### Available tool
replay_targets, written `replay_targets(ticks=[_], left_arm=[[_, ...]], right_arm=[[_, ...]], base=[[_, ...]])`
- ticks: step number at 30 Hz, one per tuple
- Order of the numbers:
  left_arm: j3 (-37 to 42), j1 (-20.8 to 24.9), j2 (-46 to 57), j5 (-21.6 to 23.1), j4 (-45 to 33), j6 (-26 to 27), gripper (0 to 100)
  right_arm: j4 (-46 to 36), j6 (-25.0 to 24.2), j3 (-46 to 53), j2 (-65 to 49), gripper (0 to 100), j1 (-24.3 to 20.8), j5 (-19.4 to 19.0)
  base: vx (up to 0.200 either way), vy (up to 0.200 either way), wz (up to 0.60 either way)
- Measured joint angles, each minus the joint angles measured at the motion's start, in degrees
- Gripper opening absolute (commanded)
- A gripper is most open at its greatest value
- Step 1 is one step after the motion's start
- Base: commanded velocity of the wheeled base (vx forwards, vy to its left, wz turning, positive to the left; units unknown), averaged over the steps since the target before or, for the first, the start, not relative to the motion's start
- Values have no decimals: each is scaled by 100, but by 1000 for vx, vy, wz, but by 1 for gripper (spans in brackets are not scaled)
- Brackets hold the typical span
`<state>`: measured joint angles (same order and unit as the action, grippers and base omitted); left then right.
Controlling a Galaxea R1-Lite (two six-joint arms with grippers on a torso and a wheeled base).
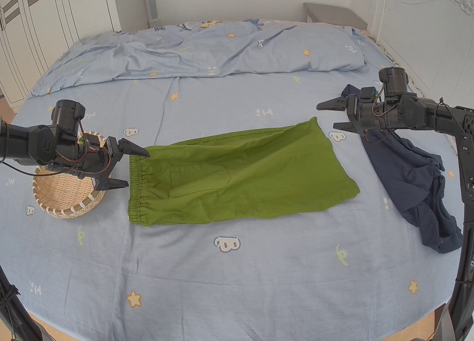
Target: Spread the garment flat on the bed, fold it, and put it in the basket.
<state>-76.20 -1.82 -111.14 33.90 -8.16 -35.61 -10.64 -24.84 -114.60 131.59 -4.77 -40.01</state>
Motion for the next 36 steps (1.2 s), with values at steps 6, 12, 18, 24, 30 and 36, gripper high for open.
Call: replay_targets(ticks=[6, 12, 18, 24, 30, 36], left_arm=[[-139, 429, -35, -2, 479, -319, 100], [-329, 661, -435, -40, 1039, -552, 100], [-1150, 672, -1074, -82, 1302, -813, 100], [-2107, 572, -1703, -221, 1363, -1165, 100], [-2620, 501, -2144, -356, 1362, -1295, 100], [-2658, 488, -2199, -391, 1357, -1374, 100]], right_arm=[[0, 29, 173, -9, 100, 48, -2], [33, 55, 510, -102, 100, 108, -2], [128, 137, 1034, -396, 100, 183, -20], [306, 189, 1736, -827, 100, 212, -37], [855, 202, 2745, -1268, 100, 129, -50], [1746, 174, 3705, -1513, 100, -68, -55]], base=[[0, 0, 0], [0, 0, 0], [0, 0, 0], [0, 0, 0], [0, 0, 0], [0, 0, 0]])
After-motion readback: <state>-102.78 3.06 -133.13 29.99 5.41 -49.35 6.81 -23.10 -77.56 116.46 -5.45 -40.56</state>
